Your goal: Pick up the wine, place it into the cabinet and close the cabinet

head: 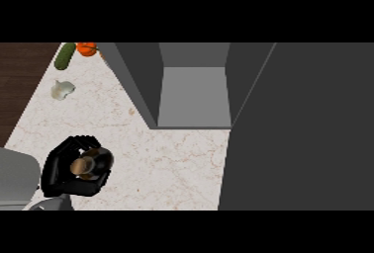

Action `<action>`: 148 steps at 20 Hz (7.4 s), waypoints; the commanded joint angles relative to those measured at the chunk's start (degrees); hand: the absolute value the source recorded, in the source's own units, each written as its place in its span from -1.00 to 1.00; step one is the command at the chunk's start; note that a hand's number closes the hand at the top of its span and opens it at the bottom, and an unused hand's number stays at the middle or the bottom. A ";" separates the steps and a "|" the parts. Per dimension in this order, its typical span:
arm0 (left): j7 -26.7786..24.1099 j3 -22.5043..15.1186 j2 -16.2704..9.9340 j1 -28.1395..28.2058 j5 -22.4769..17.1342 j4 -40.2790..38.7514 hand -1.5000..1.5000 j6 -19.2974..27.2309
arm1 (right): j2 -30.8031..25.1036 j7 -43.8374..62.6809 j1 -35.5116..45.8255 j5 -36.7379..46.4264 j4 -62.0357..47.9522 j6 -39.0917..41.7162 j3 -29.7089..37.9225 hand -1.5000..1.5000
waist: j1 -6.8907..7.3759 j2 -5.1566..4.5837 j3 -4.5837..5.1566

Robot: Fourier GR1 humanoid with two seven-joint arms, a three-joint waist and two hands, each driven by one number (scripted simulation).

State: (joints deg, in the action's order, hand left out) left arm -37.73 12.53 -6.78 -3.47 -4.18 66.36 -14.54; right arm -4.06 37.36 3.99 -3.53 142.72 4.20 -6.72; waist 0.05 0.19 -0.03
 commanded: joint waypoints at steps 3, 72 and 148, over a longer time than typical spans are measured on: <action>9.81 -2.14 2.13 3.13 -5.47 15.05 1.00 -1.85 | 0.14 1.52 -1.28 -3.10 4.30 0.55 0.58 -1.00 | 0.13 0.00 -0.01; 21.19 -38.25 6.16 -26.19 -10.56 5.05 1.00 47.76 | -0.11 3.76 1.92 -5.02 4.99 1.64 4.76 -1.00 | -0.49 -0.19 0.04; -6.30 -8.65 5.11 -60.74 -23.48 -59.45 -1.00 37.51 | 3.19 -3.36 -3.88 -4.99 2.32 5.33 0.84 -1.00 | -4.30 -1.62 0.04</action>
State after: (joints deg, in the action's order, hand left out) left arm -42.50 3.27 -0.20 -65.72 -27.93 8.82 22.54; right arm -0.92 33.91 3.05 -5.71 141.06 9.02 -6.17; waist -3.79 -1.03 -0.16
